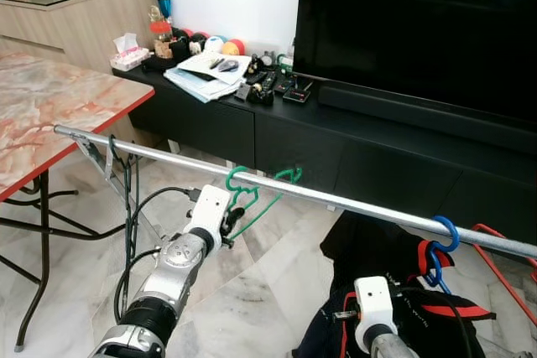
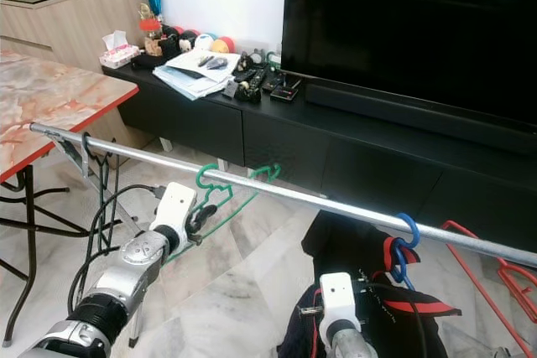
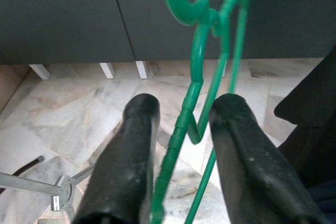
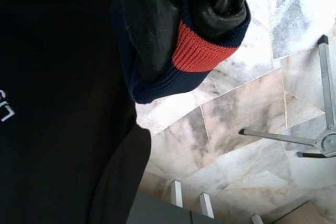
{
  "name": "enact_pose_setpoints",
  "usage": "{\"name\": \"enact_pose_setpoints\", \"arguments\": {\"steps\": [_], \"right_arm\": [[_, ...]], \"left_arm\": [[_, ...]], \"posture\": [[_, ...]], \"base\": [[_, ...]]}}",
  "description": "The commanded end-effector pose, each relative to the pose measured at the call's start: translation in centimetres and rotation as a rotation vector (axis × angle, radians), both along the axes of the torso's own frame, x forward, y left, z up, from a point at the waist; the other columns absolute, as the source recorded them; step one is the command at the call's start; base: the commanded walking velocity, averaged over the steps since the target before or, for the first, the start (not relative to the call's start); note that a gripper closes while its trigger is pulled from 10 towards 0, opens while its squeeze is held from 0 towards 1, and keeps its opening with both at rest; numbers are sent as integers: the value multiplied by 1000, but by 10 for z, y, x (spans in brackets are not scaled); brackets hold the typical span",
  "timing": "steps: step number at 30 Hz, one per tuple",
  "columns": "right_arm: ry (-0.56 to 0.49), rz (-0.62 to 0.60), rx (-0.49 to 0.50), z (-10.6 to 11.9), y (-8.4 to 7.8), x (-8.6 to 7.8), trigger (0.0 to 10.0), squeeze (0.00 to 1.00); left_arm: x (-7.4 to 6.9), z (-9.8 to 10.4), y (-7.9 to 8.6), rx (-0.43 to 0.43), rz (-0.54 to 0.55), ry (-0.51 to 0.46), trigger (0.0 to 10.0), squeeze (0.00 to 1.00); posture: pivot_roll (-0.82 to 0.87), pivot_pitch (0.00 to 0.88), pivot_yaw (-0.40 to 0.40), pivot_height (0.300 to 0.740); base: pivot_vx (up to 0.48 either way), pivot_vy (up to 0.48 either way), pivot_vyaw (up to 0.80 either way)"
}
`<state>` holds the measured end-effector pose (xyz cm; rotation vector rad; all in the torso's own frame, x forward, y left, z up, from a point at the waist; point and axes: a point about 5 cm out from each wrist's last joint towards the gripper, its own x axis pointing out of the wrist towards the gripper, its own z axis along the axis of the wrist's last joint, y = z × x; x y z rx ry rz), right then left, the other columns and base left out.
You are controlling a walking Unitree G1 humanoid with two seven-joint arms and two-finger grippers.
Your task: Hang hanger
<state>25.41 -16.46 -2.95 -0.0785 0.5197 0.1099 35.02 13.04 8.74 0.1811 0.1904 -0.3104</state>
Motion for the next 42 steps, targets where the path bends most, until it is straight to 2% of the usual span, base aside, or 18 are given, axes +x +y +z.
{"name": "enact_pose_setpoints", "arguments": {"steps": [1, 9, 14, 22, 31, 37, 42], "right_arm": [[-3, 2, 2, 1, 2, 1, 10000, 0], [1, 2, 2, 0, 1, 1, 10000, 0], [2, 2, 2, 0, 1, 1, 10000, 0], [3, 3, 3, 0, 1, 1, 10000, 0], [-6, -9, 7, 0, 1, 0, 10000, 0], [-11, -14, 10, 0, 1, -1, 10000, 0], [-21, -25, 8, 1, -1, 0, 10000, 0]], "left_arm": [[0, -2, 0, -8, -8, 14, 0, 0], [-2, -5, 0, -3, -15, 30, 0, 0], [-2, -5, 2, -21, 13, 38, 0, 0], [-2, -7, 5, -3, 29, 45, 0, 0], [-6, 6, 20, -79, 89, -87, 0, 0], [-21, 10, 37, -94, 101, -159, 0, 0], [-36, 13, 45, -57, 65, -212, 0, 0]], "posture": [[-40, 20, 21, 740], [-38, 19, 21, 740], [-37, 20, 20, 740], [-36, 22, 19, 740], [-36, 28, 24, 740], [-30, 34, 28, 740], [-32, 35, 30, 740]], "base": [[0, 0, 0], [0, 0, 0], [0, 0, 0], [0, 0, 0], [0, 0, 0], [0, 0, 0], [0, 0, 0]]}}
